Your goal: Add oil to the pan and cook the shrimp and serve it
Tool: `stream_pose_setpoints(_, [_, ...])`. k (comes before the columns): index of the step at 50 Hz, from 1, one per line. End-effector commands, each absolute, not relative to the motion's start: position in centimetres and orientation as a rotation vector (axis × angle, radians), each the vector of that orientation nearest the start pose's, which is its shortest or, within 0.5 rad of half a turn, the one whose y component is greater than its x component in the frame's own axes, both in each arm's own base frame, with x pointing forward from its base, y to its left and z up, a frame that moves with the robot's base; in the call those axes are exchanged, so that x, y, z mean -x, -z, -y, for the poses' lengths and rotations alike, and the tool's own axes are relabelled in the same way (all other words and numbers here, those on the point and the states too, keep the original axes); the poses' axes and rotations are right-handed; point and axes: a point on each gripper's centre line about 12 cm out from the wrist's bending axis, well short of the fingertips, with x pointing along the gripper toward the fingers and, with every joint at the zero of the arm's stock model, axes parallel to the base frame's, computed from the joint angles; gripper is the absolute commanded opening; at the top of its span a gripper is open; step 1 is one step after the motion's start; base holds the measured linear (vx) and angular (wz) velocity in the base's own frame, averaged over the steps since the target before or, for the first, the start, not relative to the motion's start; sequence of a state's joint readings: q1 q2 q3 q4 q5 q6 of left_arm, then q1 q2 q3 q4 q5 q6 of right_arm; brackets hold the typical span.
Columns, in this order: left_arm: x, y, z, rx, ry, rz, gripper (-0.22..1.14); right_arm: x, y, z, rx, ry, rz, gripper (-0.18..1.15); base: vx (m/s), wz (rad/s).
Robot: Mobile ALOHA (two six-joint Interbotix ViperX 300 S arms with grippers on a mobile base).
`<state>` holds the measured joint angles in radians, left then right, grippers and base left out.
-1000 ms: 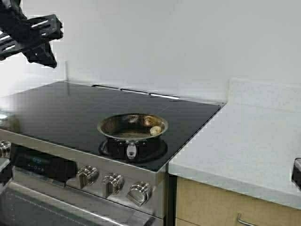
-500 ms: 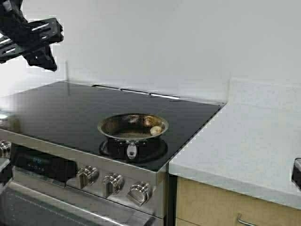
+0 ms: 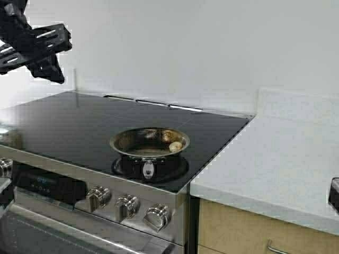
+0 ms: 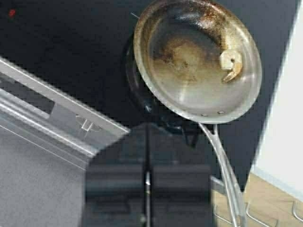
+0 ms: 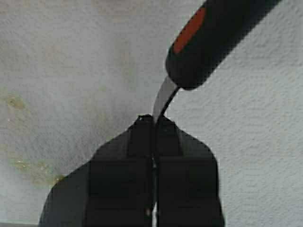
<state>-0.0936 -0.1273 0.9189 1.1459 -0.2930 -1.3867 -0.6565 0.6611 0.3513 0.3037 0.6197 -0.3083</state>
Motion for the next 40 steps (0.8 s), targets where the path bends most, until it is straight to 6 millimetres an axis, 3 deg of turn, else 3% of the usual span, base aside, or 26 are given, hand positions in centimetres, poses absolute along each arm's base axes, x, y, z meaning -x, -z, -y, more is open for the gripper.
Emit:
stream_pose_setpoints(1, [-32.2,-15.7,6.1,0.308,0.264,-0.683,0.05,-32.6,3.2,22.5,-0.596,0.328,-1.460,0.11,0.00,0.00])
stream_pose_setpoints(7, [-32.2,-15.6,6.1,0.312,0.262,-0.684,0.05,-32.8,2.8,22.7,-0.596,0.316,-1.464,0.26,0.00,0.00])
stream_pose_setpoints(17, [-32.2,-15.6,6.1,0.314,0.261,-0.687,0.05,-33.4,2.1,22.9,-0.617,0.301,-1.473,0.83,0.00,0.00])
stream_pose_setpoints(21, [-32.1,-15.5,6.1,0.316,0.261,-0.689,0.05,-33.8,1.7,23.1,-0.617,0.298,-1.467,0.99,0.00,0.00])
stream_pose_setpoints(32, [-32.1,-15.5,6.1,0.320,0.259,-0.691,0.05,-33.9,0.9,23.2,-0.615,0.294,-1.463,1.00,0.00,0.00])
stream_pose_setpoints(40, [-32.1,-15.4,6.1,0.321,0.260,-0.694,0.05,-34.6,-1.6,23.6,-0.595,0.301,-1.416,1.00,0.00,0.00])
